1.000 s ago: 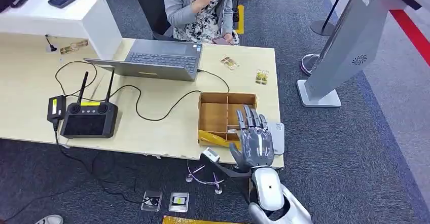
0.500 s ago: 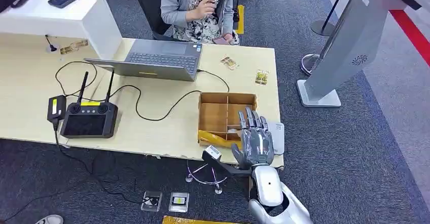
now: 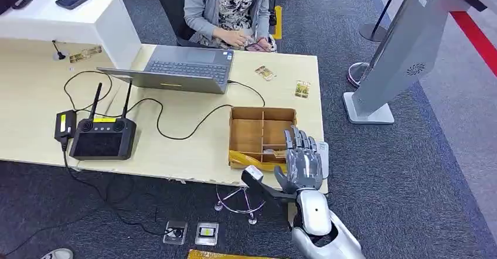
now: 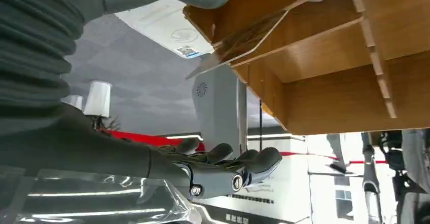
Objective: Pass the card to the sensor for recognition and then transmit it.
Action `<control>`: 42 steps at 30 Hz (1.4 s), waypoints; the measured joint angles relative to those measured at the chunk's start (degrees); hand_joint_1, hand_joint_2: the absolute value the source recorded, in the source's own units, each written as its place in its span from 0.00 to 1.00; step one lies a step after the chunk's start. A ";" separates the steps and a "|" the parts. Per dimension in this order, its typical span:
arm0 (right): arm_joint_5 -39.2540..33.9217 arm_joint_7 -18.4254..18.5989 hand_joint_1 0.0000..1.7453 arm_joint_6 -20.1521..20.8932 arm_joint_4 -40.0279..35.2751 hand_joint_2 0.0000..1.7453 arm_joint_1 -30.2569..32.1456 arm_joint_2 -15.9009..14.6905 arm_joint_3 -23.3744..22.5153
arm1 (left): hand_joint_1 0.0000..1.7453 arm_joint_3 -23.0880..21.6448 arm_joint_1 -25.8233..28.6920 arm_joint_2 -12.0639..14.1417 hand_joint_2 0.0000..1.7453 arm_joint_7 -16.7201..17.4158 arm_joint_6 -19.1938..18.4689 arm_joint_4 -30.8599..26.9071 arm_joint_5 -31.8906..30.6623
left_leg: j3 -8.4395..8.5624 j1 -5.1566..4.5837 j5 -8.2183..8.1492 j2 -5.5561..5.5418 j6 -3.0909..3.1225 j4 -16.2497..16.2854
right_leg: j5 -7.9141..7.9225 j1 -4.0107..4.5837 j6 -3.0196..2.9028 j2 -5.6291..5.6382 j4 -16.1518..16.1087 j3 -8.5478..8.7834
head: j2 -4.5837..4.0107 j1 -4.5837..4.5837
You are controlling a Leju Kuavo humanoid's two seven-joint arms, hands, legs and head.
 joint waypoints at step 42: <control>-5.36 -5.92 1.00 -4.30 9.31 1.00 -2.65 1.46 -0.35 | 0.00 -0.02 0.00 -0.02 0.00 0.00 0.46 0.00 -0.13 | 0.00 0.00 0.00 0.00 0.00 0.00 | 0.00 0.00 0.00 0.00 0.00 0.00 | 0.00 0.00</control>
